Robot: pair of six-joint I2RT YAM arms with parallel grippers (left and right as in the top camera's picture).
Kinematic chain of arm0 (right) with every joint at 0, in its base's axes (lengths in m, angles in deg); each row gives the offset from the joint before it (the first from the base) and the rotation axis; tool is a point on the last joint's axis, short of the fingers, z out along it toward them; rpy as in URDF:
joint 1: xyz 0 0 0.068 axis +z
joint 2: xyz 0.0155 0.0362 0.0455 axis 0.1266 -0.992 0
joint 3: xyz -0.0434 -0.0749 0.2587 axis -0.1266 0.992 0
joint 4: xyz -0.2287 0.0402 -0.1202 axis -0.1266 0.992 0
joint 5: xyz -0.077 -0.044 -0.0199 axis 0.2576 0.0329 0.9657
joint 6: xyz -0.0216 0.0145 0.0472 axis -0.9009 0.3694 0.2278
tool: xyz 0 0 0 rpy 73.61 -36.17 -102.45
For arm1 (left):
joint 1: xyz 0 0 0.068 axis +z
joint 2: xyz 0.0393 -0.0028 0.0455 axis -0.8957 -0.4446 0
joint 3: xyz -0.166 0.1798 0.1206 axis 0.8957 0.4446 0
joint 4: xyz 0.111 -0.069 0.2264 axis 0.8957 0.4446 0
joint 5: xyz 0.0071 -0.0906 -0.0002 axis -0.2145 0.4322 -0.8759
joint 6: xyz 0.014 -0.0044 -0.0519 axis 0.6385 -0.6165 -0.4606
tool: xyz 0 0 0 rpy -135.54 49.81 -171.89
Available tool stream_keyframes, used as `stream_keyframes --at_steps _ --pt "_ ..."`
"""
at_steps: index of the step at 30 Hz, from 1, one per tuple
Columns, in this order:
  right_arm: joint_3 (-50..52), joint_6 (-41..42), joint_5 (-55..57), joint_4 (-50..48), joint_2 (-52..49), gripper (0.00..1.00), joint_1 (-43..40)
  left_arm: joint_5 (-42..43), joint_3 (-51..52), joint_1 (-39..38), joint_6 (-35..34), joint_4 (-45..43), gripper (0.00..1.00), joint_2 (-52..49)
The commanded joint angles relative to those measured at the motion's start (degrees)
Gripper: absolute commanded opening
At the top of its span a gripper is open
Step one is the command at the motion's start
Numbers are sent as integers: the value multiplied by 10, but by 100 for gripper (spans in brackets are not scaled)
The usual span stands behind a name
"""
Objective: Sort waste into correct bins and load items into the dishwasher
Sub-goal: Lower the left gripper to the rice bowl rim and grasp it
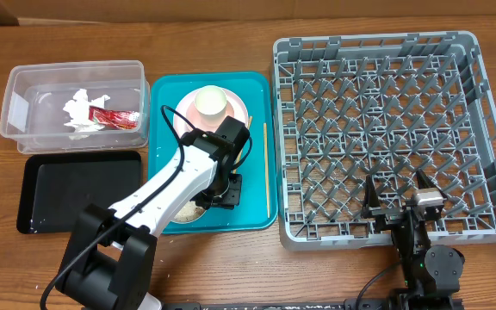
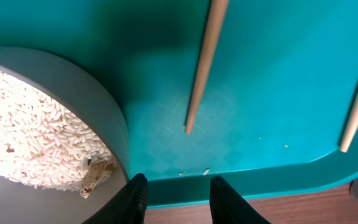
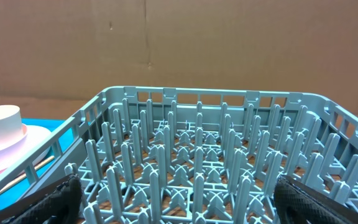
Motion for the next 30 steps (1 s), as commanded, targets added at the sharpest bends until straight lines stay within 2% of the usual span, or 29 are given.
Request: stream_keyframes --at_steps 1,7,16,22,30 --pt "6 0 -1 -3 5 100 0 -18 5 0 -12 -2 35 5" --pt "6 0 -1 -3 5 100 0 26 -20 0 -7 5 35 8" --pt "6 0 -1 -3 5 100 0 -38 -92 0 -4 63 36 20" --pt "6 0 -1 -3 5 100 0 -85 -62 0 -24 59 36 19" --pt "6 0 -1 -3 5 100 0 -78 30 0 -38 -34 35 19"
